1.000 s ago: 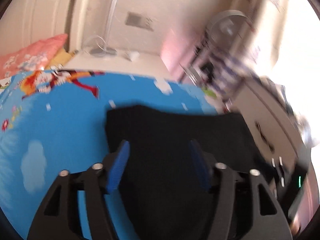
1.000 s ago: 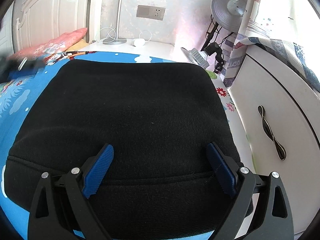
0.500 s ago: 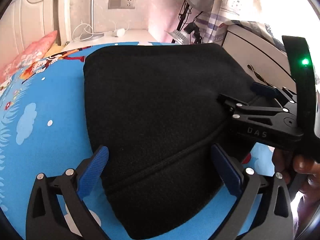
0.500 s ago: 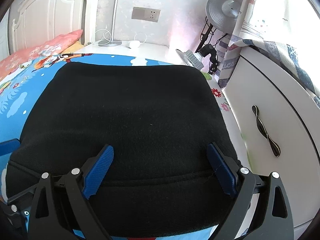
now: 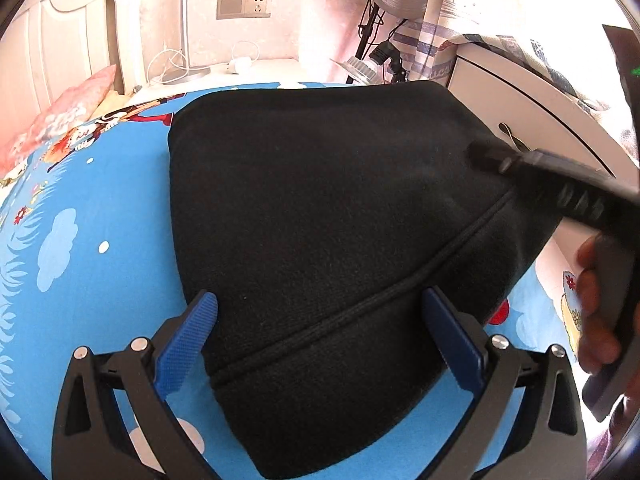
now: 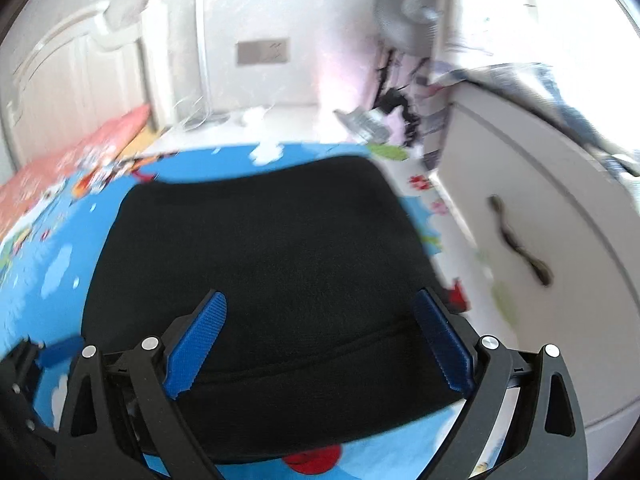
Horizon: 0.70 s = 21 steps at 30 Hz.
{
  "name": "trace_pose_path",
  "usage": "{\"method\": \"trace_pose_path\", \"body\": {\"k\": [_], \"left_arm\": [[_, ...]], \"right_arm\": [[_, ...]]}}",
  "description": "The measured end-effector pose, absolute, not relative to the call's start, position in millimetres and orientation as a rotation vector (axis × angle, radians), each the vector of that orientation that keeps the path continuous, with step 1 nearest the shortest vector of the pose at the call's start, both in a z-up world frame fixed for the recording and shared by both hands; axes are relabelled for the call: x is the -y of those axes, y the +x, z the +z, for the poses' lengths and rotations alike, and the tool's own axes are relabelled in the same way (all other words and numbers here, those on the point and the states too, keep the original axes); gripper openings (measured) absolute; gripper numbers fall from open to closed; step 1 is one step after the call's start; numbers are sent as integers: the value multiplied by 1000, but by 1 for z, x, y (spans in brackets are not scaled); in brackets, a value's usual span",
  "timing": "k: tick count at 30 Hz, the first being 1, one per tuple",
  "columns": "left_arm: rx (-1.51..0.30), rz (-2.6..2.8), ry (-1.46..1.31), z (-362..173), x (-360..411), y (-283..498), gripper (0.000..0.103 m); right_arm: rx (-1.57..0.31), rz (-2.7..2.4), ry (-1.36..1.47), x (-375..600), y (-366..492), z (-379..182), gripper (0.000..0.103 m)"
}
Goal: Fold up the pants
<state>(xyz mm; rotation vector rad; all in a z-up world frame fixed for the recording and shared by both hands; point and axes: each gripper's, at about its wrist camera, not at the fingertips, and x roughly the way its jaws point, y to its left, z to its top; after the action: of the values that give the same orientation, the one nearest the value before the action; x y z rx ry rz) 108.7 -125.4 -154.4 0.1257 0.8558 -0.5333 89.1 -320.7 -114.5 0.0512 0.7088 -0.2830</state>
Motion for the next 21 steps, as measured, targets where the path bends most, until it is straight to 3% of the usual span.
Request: {"method": "trace_pose_path", "body": {"k": [3,5,7,8,15,19,21], "left_arm": [[-855,-529,139,-152,127,107,99],[-828,-552,145,-140,129,105,82],[-768,-578,147,-119,136,105,41],[-737,-585,160,-106,143,111,37],[-767,-746,193,-70,231,202,37],[-870,-820,280,-87,307,241,22],[-925,-783,339,-105,334,255,21]], "right_arm": [[-712,-365,-5,327,89,-114,91],[-786,-406,2,340,94,-129,91],[-832,-391,70,353,93,-143,91],[-836,-374,119,360,90,-147,91],[-851,-360,135,360,91,-151,91],[-849,-360,137,361,91,-151,92],[-849,-359,136,361,91,-152,92]]}}
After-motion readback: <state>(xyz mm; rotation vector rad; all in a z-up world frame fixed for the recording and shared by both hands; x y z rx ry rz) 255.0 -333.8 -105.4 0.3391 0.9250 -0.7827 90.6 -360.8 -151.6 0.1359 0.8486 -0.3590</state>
